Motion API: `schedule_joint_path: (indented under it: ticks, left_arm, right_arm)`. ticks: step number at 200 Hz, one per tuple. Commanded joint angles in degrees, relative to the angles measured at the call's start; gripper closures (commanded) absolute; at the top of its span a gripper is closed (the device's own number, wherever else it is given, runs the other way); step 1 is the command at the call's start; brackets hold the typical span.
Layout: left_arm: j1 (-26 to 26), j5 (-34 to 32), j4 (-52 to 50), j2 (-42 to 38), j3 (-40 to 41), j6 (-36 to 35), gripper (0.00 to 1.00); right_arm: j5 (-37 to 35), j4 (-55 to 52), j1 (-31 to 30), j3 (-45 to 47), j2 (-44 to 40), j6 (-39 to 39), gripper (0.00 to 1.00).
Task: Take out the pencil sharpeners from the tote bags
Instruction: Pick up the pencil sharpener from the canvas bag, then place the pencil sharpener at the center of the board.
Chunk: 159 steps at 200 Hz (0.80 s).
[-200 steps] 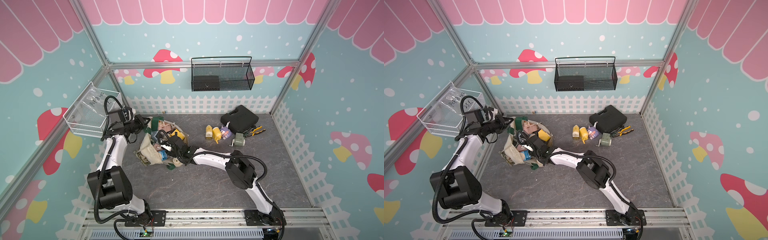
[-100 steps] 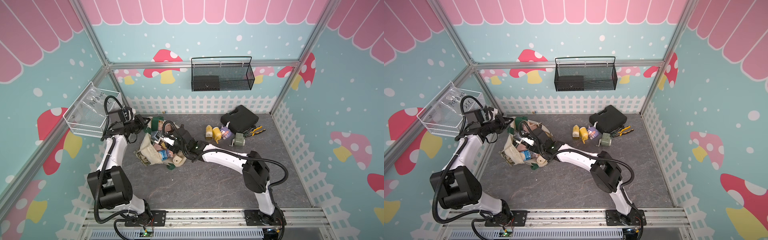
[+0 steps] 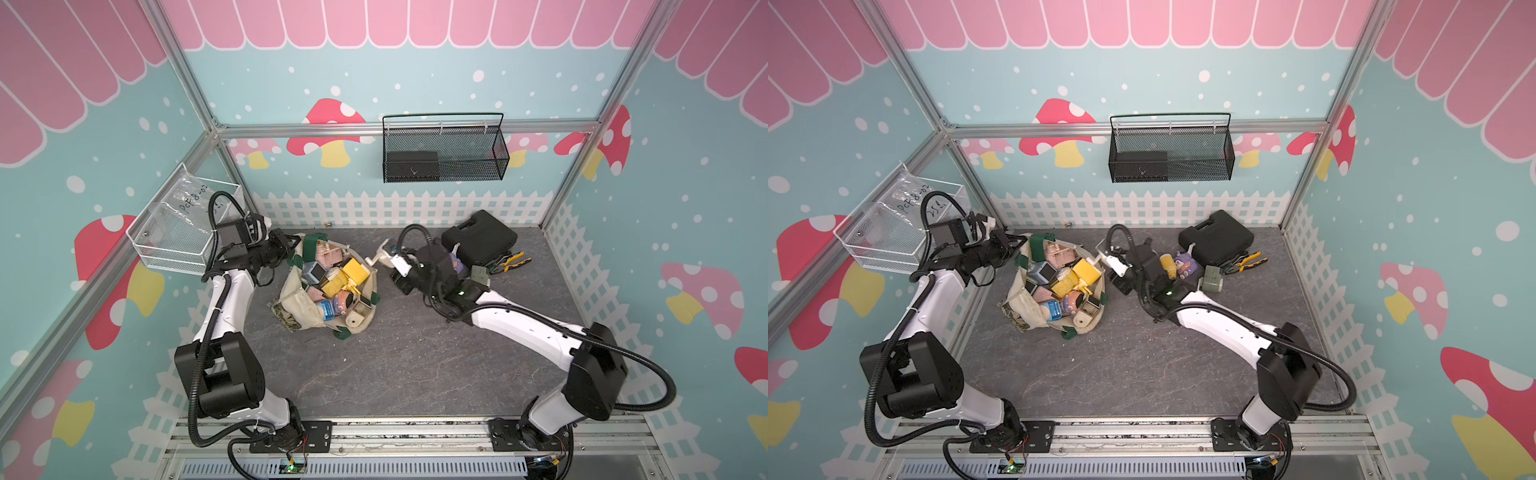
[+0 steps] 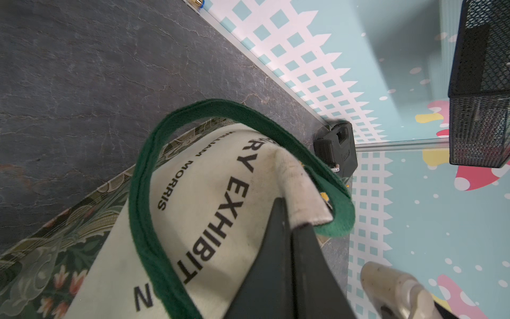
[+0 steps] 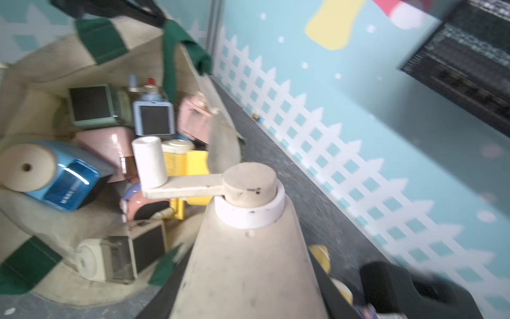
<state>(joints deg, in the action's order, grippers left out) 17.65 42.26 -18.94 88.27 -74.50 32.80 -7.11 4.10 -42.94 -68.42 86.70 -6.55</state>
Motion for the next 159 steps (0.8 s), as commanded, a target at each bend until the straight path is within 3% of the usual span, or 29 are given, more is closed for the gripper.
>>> schedule_joint_path:
  ticks: [1, 38, 81, 108, 130, 159]
  left_arm:
    - [0.1, 1.15, 1.81, -0.65, 0.14, 0.25, 1.0]
    - [0.11, 1.12, 1.8, -0.65, 0.14, 0.25, 1.0]
    - [0.21, 1.13, 1.75, -0.56, 0.14, 0.27, 1.0]
    - [0.18, 1.24, 1.8, -0.55, 0.08, 0.34, 1.0]
    - [0.27, 1.25, 1.8, -0.64, 0.06, 0.35, 1.0]
    - [0.46, 1.25, 1.79, -0.55, 0.06, 0.42, 1.0]
  right_arm:
    - [0.66, 5.71, 6.13, 8.38, -6.22, 6.93, 0.55]
    - [1.46, 9.84, 18.68, 21.07, -13.44, 17.11, 0.55]
    - [2.39, 14.25, 31.16, 30.36, -15.0, 26.31, 0.55]
    - [0.36, 16.59, 34.62, 32.78, -14.6, 27.41, 0.55]
    - [2.8, 16.98, 39.3, 33.29, -11.85, 31.19, 0.56]
    - [0.3, 18.27, 40.48, 33.47, -9.78, 31.35, 0.56]
